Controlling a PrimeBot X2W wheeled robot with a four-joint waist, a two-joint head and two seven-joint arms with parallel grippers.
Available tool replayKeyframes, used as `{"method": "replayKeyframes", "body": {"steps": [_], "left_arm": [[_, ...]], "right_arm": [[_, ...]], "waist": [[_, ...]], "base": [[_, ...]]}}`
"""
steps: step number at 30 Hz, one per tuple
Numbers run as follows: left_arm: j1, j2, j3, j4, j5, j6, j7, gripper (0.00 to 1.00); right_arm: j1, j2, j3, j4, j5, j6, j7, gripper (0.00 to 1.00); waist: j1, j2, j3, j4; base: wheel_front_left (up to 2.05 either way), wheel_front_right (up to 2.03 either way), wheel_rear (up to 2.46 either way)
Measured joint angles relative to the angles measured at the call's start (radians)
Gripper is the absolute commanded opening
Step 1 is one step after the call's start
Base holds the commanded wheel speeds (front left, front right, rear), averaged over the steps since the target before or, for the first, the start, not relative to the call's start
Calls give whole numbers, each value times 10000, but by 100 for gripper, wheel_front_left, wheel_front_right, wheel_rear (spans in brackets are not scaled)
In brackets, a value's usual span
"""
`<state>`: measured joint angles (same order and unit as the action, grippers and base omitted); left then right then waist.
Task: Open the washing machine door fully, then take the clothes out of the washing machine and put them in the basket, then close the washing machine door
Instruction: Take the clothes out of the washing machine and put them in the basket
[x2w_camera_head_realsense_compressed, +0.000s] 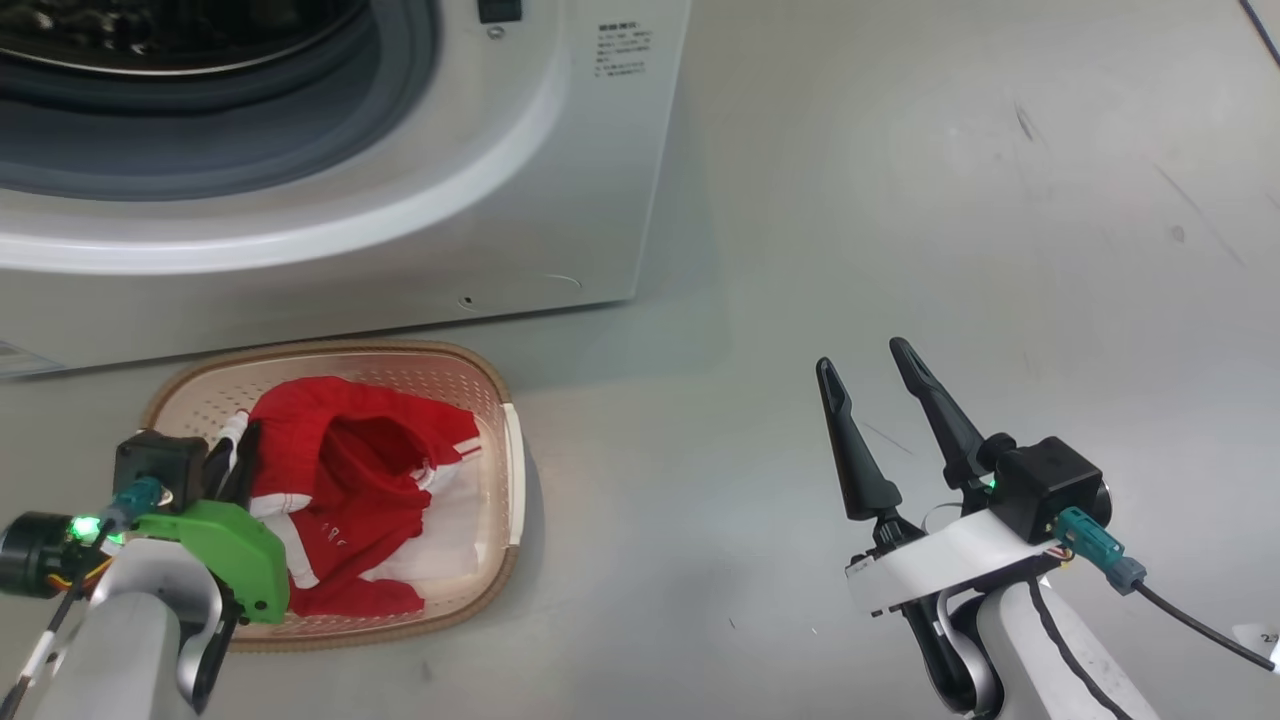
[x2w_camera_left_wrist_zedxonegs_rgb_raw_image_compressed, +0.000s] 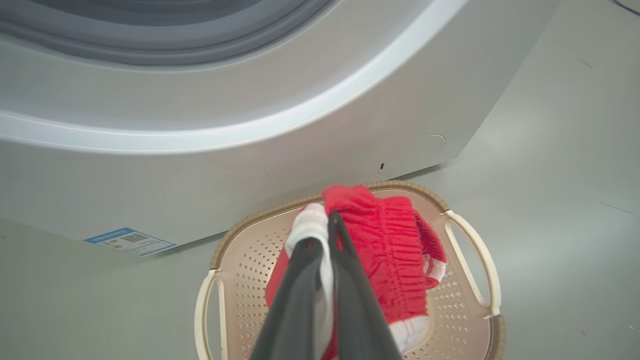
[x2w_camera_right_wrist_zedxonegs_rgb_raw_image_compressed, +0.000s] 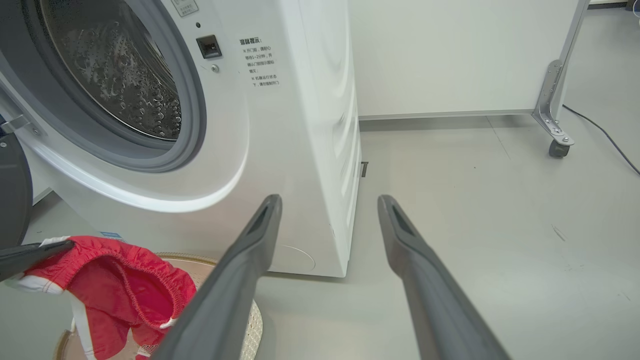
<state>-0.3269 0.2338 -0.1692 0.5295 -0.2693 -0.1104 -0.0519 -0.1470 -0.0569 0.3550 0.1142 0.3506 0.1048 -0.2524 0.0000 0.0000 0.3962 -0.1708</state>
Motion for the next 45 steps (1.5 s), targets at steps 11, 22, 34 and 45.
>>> {"method": "replayKeyframes", "body": {"steps": [11,22,34,45], "left_arm": [[-1060,174,-694,765,644,-19,431,0],[-1282,571,-853,2073,775,-77,746,0],[-1411,736,-792,3335,855,-94,759,0],[-1961,399,-713,3946,763,-92,221,100]], "right_arm": [[-353,40,-98,-176,96,-21,0,100],[-725,79,-174,-328,96,-59,0,100],[-961,84,-167,-608,-4,-105,-2,100],[-1103,88,-117,-522,-31,-105,-2,100]], "waist": [[0,0,1118,-735],[0,0,1908,-1191],[0,0,2484,-1259],[0,0,2520,-1078]], "base": [[0,0,0],[0,0,0],[0,0,0],[0,0,0]]}}
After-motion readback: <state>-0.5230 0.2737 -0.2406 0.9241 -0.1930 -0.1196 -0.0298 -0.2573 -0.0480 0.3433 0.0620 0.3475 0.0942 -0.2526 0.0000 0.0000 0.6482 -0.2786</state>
